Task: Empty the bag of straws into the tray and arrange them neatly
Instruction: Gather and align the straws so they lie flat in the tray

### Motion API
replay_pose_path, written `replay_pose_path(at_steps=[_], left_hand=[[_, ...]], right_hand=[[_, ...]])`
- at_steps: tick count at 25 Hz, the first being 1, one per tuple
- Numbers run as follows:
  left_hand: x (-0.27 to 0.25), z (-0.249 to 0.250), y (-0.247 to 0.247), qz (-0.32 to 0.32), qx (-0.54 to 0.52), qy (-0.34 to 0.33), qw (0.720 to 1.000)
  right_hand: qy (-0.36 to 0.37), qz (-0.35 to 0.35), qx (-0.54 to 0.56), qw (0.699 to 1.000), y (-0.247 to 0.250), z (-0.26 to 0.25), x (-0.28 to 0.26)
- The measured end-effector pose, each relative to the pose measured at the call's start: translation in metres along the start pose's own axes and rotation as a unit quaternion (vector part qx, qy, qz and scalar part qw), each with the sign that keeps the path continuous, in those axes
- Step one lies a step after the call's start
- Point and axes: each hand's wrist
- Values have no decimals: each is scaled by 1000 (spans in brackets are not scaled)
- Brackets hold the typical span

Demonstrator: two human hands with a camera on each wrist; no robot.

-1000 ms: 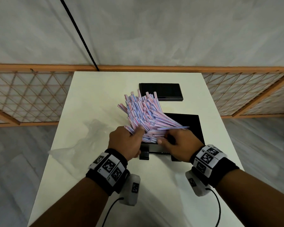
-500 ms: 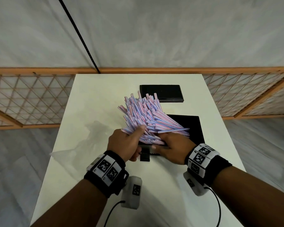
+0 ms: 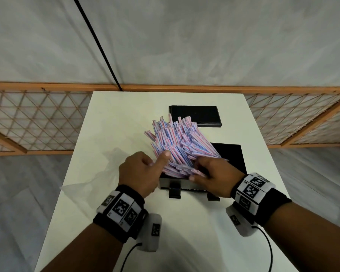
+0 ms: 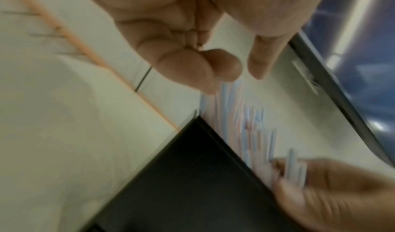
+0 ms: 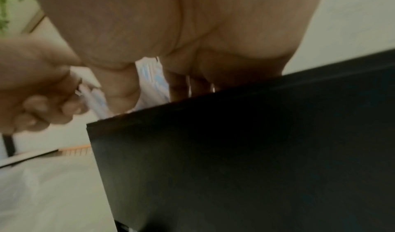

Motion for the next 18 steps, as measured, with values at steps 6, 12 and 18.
replay_pose_path(at_steps=[6,12,18], left_hand=[[5,11,-14,-42,109,-64,991],[16,21,-29,-46,140,-57,987],[10,17,-20,-39,-1,-46,998]], right_hand=[[-13,-41,29,999,-16,4,5],[-3,-23,5,1000,-26,-5,13],[61,68,51,994,-10,-10,6]])
Point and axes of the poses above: each hand's wrist, its own x-axis towards the middle knuckle, its own y-axis out of the back of the hand, z = x × y, and after that the axes turned 12 degrees about -z, right-handed
